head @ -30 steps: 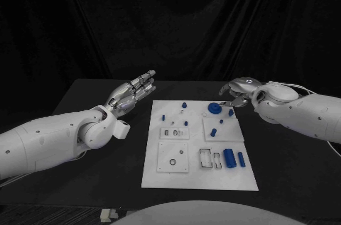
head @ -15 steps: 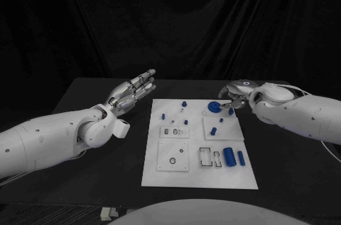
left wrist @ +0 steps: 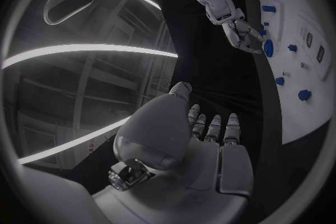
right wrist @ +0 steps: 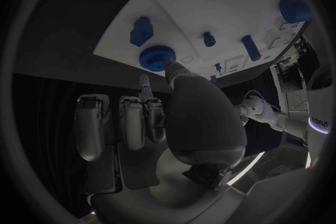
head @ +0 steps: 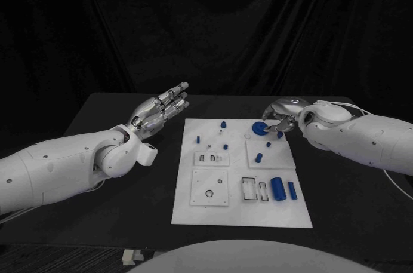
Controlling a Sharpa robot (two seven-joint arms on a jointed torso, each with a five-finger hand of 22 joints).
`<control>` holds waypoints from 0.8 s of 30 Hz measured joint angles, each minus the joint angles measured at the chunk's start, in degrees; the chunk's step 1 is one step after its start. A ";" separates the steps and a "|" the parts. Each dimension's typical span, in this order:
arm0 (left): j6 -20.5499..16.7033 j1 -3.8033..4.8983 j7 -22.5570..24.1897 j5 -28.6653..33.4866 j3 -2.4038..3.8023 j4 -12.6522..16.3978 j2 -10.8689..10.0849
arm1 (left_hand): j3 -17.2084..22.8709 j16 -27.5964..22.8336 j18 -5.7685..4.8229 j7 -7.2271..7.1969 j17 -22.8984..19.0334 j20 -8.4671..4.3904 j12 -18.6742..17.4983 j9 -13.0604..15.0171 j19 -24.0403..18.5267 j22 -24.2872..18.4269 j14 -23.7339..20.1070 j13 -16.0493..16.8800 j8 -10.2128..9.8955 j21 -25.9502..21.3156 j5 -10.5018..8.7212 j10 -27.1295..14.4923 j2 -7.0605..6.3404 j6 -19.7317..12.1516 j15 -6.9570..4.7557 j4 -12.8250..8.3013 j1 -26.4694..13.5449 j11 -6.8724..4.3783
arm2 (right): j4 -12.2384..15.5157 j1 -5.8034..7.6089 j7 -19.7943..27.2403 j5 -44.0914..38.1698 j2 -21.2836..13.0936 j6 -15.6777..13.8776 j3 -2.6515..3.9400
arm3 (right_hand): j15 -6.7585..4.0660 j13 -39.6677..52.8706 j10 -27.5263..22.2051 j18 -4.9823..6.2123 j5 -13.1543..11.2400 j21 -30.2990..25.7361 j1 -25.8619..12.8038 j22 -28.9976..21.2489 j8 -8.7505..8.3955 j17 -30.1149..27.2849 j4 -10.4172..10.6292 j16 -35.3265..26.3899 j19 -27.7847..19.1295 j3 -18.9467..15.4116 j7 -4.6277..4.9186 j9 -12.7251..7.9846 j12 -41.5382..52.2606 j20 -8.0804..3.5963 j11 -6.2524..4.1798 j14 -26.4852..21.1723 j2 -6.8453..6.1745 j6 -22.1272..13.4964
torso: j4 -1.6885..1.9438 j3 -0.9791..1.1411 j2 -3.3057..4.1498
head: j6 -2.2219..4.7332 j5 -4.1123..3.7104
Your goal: Assemble the parts on the task board
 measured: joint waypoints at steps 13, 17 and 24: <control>0.24 -0.01 0.00 0.00 0.00 -0.05 0.00 | 0.17 0.00 -0.01 0.20 0.01 0.21 0.00 0.00 0.21 0.00 0.21 -0.04 0.00 0.00 0.00 0.00 0.00 -0.20 0.21 -0.17 0.00 0.00 | -0.46 -0.07 0.12 0.02 0.67 0.07 0.00 | 0.00 -0.01 0.00 0.01 0.41 -0.23 1.19 -0.01 0.72 -0.01 -0.17 0.00 0.00 0.16 -0.04 0.28 0.00 0.00 0.00 0.00 0.19 0.84 | 0.01 -0.01 0.01 | -0.32 -0.13; 0.31 -0.01 0.00 0.00 0.00 -0.05 0.01 | 0.17 0.00 -0.01 0.20 0.01 0.21 0.00 0.00 0.21 0.00 0.21 -0.04 0.00 0.00 0.00 0.00 0.00 -0.20 0.21 -0.17 0.00 0.00 | -0.83 -0.14 0.13 0.02 0.95 0.21 0.01 | 0.00 -0.01 0.00 0.00 0.63 -0.23 1.33 -0.01 0.71 -0.01 -0.17 0.00 0.00 0.16 0.18 0.34 0.00 0.00 0.00 0.00 0.33 1.04 | 0.01 -0.01 0.01 | -0.40 -0.14; 0.48 -0.01 0.00 0.00 0.00 -0.07 0.02 | 0.17 0.00 -0.01 0.20 0.02 0.21 0.00 0.00 0.21 0.00 0.21 -0.03 0.00 0.00 0.00 0.00 0.00 -0.20 0.20 -0.17 0.00 0.00 | -1.68 -0.34 0.15 0.03 1.67 0.60 0.01 | 0.00 -0.01 0.20 0.01 0.88 -0.23 1.33 -0.01 0.95 -0.01 -0.06 0.00 0.00 0.27 -0.01 0.39 0.00 0.00 0.20 0.00 0.33 1.23 | -0.01 -0.01 0.01 | -0.53 -0.21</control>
